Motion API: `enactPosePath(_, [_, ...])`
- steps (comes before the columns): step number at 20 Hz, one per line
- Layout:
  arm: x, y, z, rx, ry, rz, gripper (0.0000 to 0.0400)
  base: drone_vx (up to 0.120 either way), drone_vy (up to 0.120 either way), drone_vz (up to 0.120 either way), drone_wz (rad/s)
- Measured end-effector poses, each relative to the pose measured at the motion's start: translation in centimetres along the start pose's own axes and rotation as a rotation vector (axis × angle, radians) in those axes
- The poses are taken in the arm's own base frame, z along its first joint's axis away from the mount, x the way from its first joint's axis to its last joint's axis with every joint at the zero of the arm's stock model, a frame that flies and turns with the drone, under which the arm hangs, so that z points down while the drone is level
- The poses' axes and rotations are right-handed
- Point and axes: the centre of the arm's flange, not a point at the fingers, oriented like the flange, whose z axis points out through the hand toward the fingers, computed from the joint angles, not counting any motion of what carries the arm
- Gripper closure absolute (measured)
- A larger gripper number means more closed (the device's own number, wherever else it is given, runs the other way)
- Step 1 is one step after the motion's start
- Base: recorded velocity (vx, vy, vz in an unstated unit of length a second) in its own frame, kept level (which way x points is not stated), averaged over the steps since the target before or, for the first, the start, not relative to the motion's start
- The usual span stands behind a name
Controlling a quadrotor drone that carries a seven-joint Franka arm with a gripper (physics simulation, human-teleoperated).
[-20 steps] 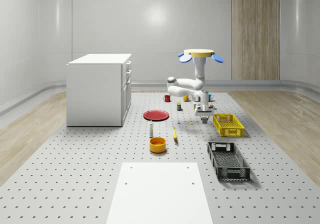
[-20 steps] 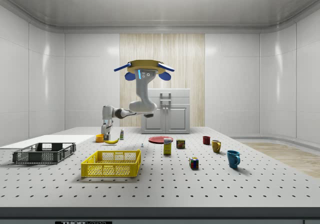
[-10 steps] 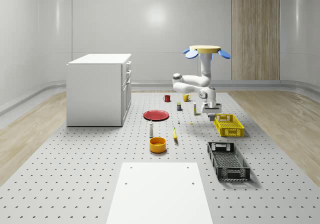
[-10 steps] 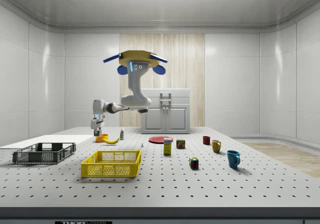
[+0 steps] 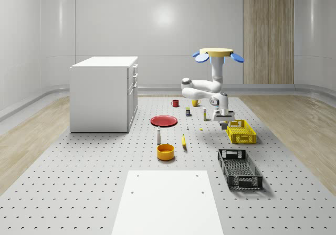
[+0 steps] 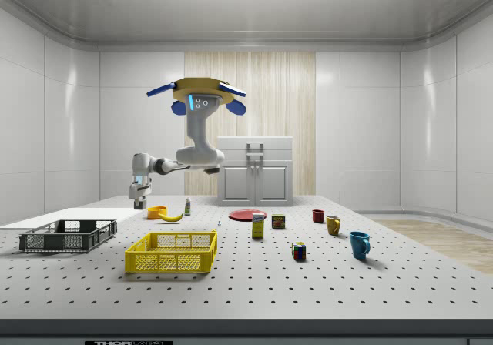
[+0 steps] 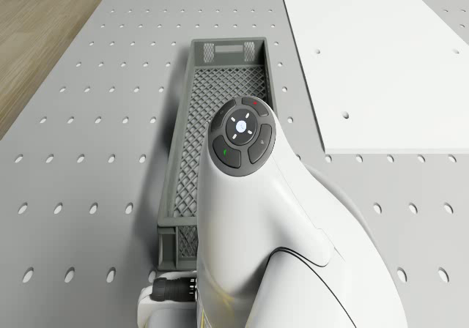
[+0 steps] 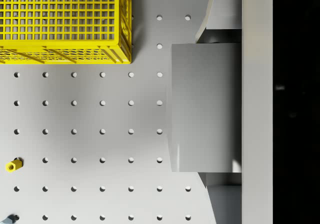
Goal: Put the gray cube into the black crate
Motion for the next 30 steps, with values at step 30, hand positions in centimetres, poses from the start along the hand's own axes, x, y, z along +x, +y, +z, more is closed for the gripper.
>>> enactPosePath(30, [0.0,0.0,0.0,0.0,0.0,0.0,0.0149,0.12,0.016,-0.013,0.0])
